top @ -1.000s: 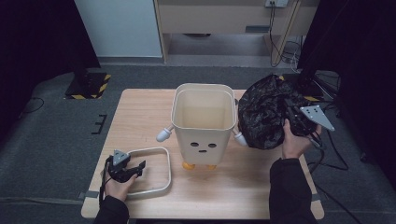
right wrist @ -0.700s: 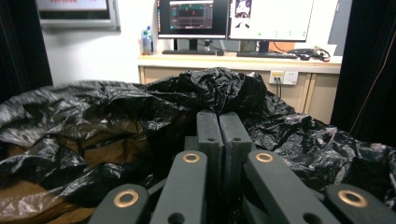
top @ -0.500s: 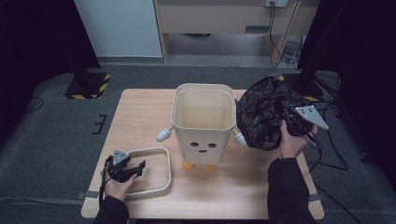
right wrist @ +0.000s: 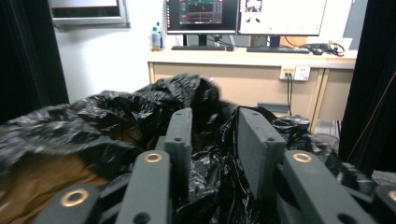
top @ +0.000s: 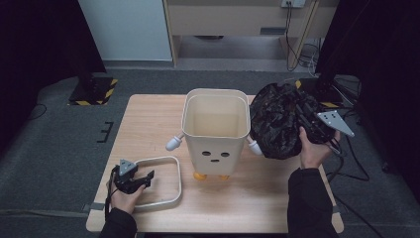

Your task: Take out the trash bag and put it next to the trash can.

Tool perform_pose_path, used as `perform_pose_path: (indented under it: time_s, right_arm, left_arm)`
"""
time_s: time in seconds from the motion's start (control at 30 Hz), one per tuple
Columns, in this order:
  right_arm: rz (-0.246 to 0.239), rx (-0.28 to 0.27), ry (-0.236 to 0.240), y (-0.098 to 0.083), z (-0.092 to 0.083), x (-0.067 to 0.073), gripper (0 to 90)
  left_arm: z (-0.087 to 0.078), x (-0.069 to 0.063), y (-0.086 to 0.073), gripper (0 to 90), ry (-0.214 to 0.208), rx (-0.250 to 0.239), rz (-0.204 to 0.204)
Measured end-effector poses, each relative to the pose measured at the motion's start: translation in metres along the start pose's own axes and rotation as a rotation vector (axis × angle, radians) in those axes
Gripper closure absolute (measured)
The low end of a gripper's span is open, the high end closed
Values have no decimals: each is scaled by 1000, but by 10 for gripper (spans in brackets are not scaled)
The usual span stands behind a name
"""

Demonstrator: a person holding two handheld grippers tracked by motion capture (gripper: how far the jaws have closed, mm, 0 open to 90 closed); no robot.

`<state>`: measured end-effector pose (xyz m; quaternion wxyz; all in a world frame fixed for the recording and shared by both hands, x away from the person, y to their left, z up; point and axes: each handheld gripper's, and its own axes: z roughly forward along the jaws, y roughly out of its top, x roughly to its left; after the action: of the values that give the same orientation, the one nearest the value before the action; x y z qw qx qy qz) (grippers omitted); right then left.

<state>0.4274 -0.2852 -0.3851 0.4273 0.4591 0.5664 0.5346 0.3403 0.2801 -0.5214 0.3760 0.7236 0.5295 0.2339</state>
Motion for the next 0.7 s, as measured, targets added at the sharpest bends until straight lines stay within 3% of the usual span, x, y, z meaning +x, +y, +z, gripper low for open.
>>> perform_pose_path:
  time_s: [0.37,0.7]
  right_arm:
    - [15,-28,51,4,-11,7,539]
    - [-6,-45,113,6,-24,21,477]
  left_arm:
    - [-1,0,0,290,2,-3,1]
    - [-3,1,0,290,1,-10,-5]
